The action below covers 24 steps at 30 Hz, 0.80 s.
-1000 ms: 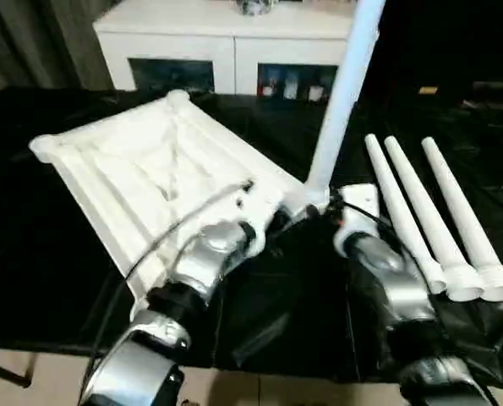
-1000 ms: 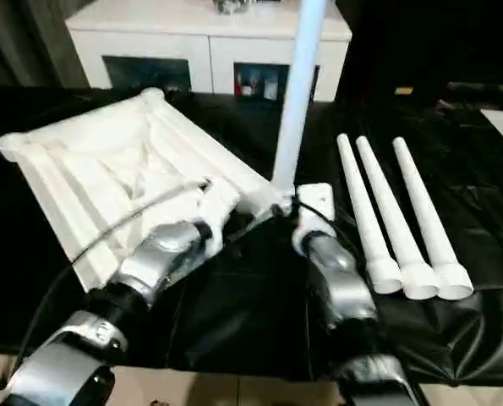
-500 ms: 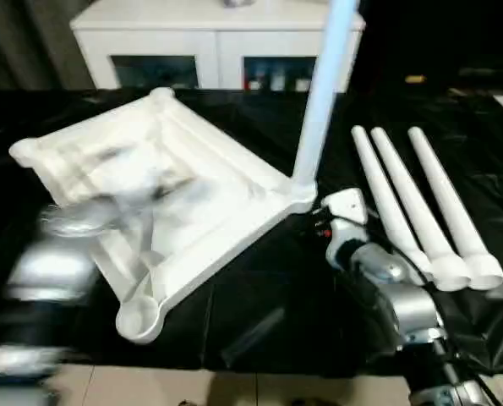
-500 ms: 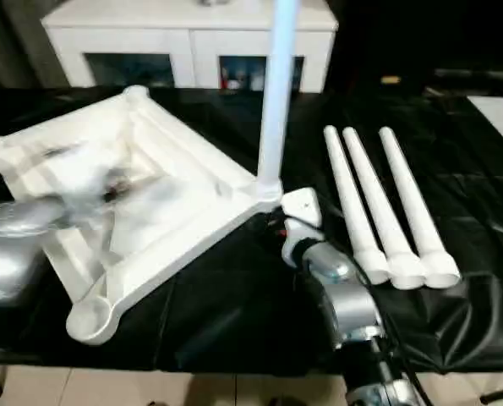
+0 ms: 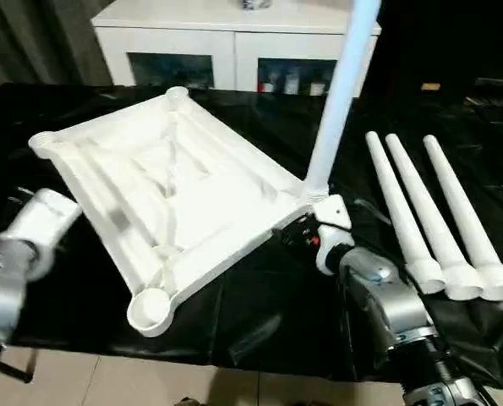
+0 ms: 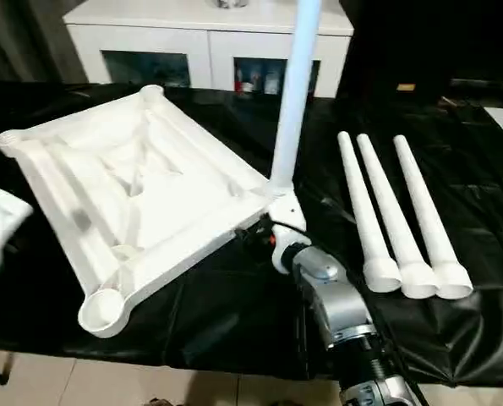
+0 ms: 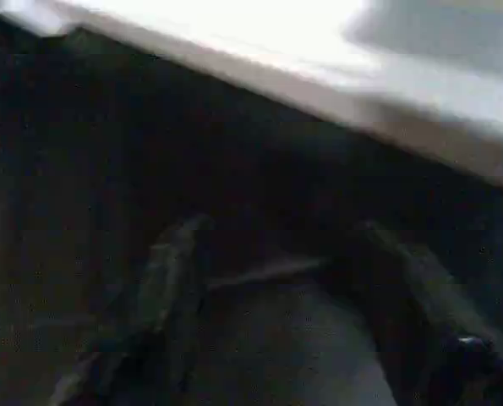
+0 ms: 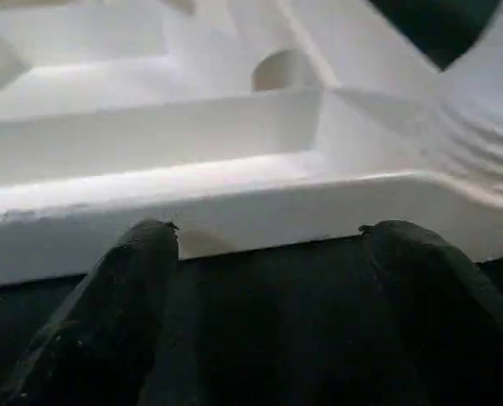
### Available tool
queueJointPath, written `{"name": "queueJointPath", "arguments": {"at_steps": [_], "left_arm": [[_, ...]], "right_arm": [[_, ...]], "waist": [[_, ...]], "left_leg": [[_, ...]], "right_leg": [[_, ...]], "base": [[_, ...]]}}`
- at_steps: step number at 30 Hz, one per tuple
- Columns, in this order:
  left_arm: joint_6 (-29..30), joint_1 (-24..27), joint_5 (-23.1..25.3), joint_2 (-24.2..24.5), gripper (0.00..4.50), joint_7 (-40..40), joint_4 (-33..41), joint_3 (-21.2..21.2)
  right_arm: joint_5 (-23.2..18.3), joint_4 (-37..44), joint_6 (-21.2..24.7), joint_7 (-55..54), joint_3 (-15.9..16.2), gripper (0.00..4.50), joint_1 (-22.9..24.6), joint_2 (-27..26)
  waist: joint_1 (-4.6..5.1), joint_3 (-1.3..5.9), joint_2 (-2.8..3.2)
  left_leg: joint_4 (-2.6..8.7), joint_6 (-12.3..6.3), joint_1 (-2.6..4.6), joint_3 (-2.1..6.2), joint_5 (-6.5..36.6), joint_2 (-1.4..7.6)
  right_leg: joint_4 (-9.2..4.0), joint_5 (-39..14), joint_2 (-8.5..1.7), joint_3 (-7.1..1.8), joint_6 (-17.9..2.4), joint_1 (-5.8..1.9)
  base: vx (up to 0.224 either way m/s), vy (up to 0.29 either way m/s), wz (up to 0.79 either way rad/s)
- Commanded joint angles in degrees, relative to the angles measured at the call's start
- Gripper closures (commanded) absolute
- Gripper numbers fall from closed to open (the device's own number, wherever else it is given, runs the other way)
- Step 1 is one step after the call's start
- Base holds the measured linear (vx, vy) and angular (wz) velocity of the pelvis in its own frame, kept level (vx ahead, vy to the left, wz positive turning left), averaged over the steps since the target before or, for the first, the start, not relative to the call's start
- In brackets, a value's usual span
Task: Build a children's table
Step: Rotate table base
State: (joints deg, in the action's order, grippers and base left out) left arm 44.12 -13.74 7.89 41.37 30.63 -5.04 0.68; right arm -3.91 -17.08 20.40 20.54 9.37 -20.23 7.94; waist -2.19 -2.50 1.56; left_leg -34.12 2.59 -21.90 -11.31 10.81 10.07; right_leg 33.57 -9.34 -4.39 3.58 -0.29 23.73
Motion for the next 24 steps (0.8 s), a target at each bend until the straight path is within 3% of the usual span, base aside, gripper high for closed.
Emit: {"name": "queueJointPath", "arguments": {"at_steps": [1,8,12,13,16,20,21,23,24], "left_arm": [[1.59,0.39,-3.21,-0.78,1.31,3.09,3.84,-1.94],[7.12,2.27,-10.81,-3.68,0.60,11.44,13.22,-4.52],[7.16,2.96,-11.58,-5.00,0.42,12.10,14.81,-6.48],[6.32,2.52,-10.95,-6.36,0.18,10.61,14.18,-7.64],[4.91,1.42,-10.00,-8.75,0.09,8.05,12.46,-8.48],[-0.62,-2.81,-8.85,-15.67,0.04,2.82,6.28,-9.29],[-2.46,-4.09,-8.38,-17.00,0.04,1.73,4.18,-9.84],[-5.76,-5.88,-7.42,-18.69,0.04,0.16,0.72,-10.52],[-7.45,-7.06,-6.76,-19.71,0.04,-0.82,-1.44,-11.01]], "right_arm": [[0.37,-1.32,0.39,0.36,-0.12,0.61,-1.42,0.12],[0.52,-4.68,-0.83,1.03,0.07,0.61,-3.08,-0.70],[0.62,-5.18,-1.11,1.56,0.42,0.61,-3.37,-0.69],[0.61,-5.31,-1.21,1.60,0.42,0.61,-3.53,-0.73],[0.66,-5.28,-1.42,1.83,0.51,0.61,-3.67,-0.67],[1.87,-3.53,-1.23,0.10,-0.12,0.61,-3.71,0.37],[2.86,-2.79,-0.28,-2.26,-1.05,0.61,-3.90,0.92],[4.15,-1.40,2.45,-5.35,-2.43,0.61,-4.31,1.88],[4.33,-0.53,4.37,-6.23,-3.34,0.61,-4.71,2.63]], "waist": [[0.16,3.24,0.87],[0.31,3.19,0.69],[0.64,3.10,0.48],[0.69,3.10,0.50],[0.75,3.14,0.30],[0.22,2.90,0.18],[0.17,3.05,-0.16],[0.33,3.06,-0.24],[0.41,3.16,-0.16]], "left_leg": [[4.76,1.31,1.75,1.59,15.16,2.96],[4.48,0.80,1.54,1.56,14.98,2.85],[4.56,0.91,1.36,1.69,16.35,2.72],[4.51,0.83,1.41,1.68,16.45,2.72],[4.43,0.64,1.39,1.65,16.13,2.67],[4.21,0.85,2.33,1.33,18.18,2.62],[4.25,1.13,2.17,1.50,18.21,2.66],[4.57,1.35,1.49,1.76,16.91,2.67],[4.49,1.41,1.76,1.64,17.01,2.52]], "right_leg": [[-3.07,-10.49,-3.40,-2.81,-12.74,-2.21],[-3.11,-12.54,-3.47,-2.88,-12.50,-2.31],[-3.27,-14.81,-3.28,-2.81,-11.43,-2.39],[-3.39,-15.34,-3.30,-2.83,-11.16,-2.34],[-3.45,-16.08,-3.22,-2.83,-10.78,-2.34],[-4.41,-19.54,-2.96,-2.89,-9.65,-1.40],[-4.21,-20.12,-3.21,-2.99,-9.50,-1.71],[-4.04,-19.11,-3.06,-2.89,-8.64,-2.18],[-4.07,-18.56,-2.84,-2.89,-8.18,-2.00]], "base": [[0.000,0.000,0.00],[0.000,0.000,0.00],[0.000,0.000,0.00],[0.000,0.000,0.00],[0.000,0.000,0.00],[0.000,0.000,0.00],[0.000,0.000,0.00],[0.000,0.000,0.00],[0.000,0.000,0.00]]}}
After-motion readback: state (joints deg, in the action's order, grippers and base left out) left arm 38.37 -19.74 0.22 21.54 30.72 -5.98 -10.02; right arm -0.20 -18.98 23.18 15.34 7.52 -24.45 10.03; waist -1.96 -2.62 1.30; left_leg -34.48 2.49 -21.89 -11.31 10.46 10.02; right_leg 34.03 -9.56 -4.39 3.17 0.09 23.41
